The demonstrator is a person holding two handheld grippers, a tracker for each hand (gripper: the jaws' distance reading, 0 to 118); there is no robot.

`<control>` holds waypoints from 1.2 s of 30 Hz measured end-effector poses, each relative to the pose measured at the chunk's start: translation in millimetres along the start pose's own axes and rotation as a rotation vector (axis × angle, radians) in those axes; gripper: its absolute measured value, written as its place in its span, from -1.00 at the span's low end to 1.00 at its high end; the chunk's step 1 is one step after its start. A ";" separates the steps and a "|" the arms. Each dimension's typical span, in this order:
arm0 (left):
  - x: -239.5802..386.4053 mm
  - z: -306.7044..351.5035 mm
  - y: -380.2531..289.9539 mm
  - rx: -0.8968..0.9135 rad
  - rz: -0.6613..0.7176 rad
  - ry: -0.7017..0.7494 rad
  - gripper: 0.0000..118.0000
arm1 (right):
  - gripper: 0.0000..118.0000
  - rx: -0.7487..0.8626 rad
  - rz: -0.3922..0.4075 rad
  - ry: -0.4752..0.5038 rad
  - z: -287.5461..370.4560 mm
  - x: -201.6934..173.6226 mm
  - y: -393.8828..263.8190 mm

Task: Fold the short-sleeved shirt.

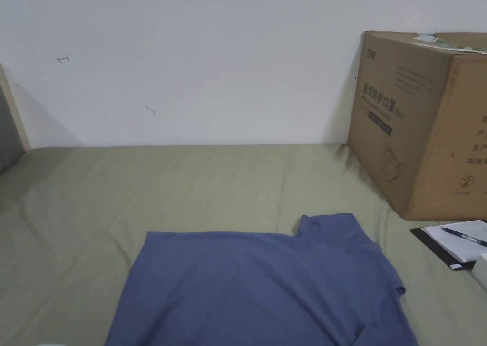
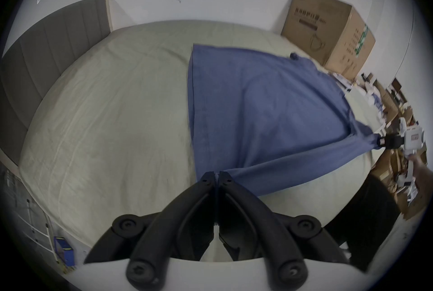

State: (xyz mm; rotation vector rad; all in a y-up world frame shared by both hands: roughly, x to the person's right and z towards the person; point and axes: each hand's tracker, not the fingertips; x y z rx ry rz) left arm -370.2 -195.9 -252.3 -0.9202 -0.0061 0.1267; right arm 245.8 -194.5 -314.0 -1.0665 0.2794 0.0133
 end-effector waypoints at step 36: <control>45.4 139.4 69.1 0.145 0.015 -0.125 -1.00 | -1.00 0.784 0.027 0.077 134.9 -133.1 20.0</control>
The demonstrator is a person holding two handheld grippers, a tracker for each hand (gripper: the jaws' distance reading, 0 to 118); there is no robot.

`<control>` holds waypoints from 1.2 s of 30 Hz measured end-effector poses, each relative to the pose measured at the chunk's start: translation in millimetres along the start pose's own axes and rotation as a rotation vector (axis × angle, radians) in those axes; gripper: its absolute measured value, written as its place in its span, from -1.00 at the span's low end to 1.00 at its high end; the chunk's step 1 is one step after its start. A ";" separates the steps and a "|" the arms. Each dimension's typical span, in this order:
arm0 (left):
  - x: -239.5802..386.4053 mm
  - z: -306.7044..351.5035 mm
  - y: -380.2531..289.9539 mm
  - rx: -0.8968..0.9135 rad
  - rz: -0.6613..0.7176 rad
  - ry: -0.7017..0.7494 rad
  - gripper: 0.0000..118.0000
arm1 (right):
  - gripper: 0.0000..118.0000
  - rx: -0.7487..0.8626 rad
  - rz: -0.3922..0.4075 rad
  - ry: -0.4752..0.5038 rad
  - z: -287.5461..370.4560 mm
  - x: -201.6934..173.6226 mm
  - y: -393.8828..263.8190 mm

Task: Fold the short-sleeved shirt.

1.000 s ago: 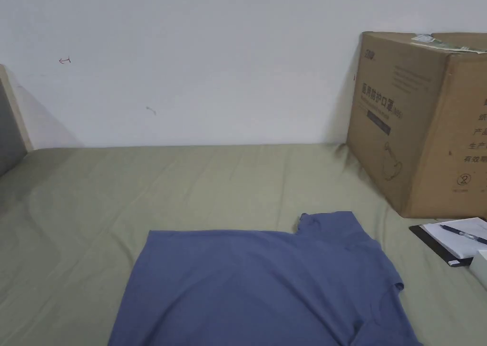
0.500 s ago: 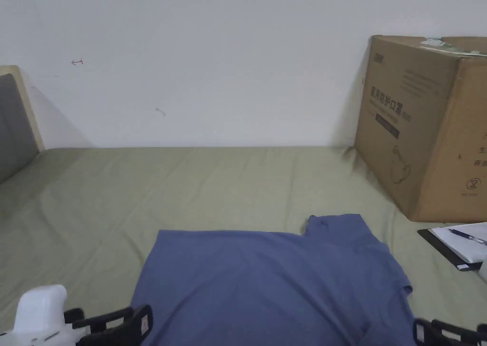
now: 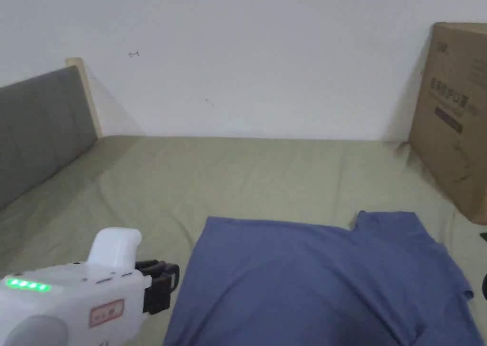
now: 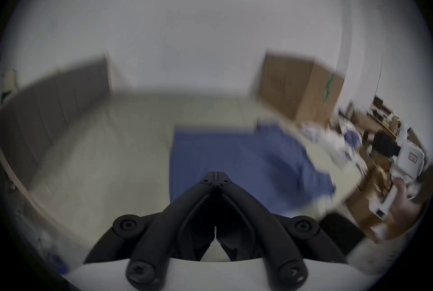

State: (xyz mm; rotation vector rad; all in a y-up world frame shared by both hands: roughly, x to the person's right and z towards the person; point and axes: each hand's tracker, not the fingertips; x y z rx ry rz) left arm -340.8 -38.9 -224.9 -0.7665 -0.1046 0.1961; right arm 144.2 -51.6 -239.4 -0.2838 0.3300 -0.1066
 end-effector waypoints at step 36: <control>-49.7 -95.7 -99.7 -0.036 -0.043 0.092 -0.91 | 0.77 -0.623 -0.190 -0.052 -74.0 121.6 -74.6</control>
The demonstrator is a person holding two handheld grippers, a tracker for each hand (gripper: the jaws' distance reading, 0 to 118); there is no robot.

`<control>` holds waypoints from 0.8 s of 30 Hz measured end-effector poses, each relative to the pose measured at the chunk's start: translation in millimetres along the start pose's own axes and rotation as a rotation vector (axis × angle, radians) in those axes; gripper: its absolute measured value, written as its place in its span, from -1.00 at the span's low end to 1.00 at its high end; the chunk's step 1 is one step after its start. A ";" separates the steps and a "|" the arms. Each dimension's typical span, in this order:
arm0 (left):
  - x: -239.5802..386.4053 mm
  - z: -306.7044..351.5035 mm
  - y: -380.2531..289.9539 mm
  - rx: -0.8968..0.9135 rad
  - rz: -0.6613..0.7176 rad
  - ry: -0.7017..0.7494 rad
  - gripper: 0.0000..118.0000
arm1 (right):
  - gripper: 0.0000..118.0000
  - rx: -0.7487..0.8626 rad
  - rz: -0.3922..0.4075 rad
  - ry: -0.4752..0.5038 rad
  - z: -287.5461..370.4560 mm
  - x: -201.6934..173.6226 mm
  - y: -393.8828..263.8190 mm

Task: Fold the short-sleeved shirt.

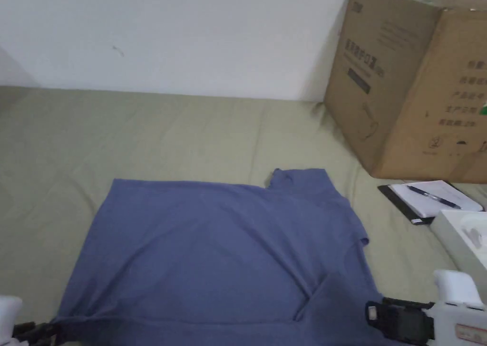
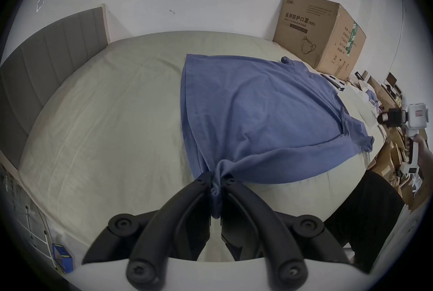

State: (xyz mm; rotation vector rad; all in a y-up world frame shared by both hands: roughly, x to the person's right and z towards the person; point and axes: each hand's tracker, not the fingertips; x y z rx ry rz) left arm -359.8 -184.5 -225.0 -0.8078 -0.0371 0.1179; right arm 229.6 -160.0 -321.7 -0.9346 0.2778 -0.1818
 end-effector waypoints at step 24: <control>10.0 9.4 -4.5 0.005 0.027 0.023 -0.91 | -0.86 -0.001 0.077 -0.142 -21.0 22.0 -24.1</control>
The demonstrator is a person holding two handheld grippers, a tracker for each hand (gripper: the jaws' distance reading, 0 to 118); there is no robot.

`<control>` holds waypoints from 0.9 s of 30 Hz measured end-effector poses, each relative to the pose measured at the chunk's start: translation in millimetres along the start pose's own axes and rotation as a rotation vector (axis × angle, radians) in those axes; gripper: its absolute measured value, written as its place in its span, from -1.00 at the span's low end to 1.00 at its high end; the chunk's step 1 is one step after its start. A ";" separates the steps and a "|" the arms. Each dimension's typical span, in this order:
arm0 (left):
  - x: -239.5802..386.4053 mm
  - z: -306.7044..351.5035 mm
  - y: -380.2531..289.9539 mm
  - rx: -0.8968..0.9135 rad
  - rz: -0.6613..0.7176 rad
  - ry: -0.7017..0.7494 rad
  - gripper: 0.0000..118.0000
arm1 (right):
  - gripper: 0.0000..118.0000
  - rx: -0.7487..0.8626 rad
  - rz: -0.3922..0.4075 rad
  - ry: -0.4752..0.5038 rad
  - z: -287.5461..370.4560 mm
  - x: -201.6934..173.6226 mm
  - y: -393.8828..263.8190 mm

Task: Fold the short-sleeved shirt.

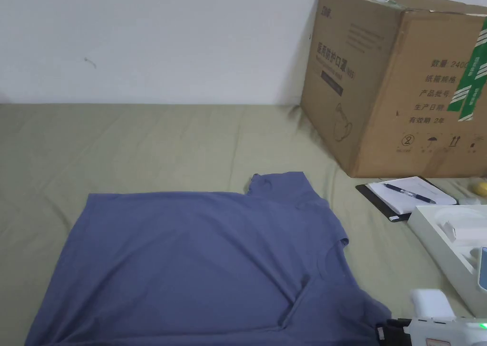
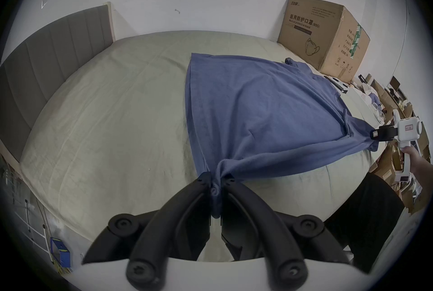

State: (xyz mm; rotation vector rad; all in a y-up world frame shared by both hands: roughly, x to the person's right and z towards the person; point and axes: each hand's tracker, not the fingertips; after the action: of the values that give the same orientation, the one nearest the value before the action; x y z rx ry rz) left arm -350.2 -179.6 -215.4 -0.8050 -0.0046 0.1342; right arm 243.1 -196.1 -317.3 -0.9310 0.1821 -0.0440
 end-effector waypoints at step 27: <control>-13.2 -144.9 146.5 -0.072 0.046 0.065 -0.87 | -0.87 -0.107 -0.189 -0.008 -124.9 5.9 184.3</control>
State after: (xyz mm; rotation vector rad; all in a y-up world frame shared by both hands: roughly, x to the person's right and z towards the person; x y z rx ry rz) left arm -372.6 -185.0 -420.6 -0.8812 0.0706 0.1515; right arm 219.5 -185.9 -538.6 -1.0529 0.0888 -0.2065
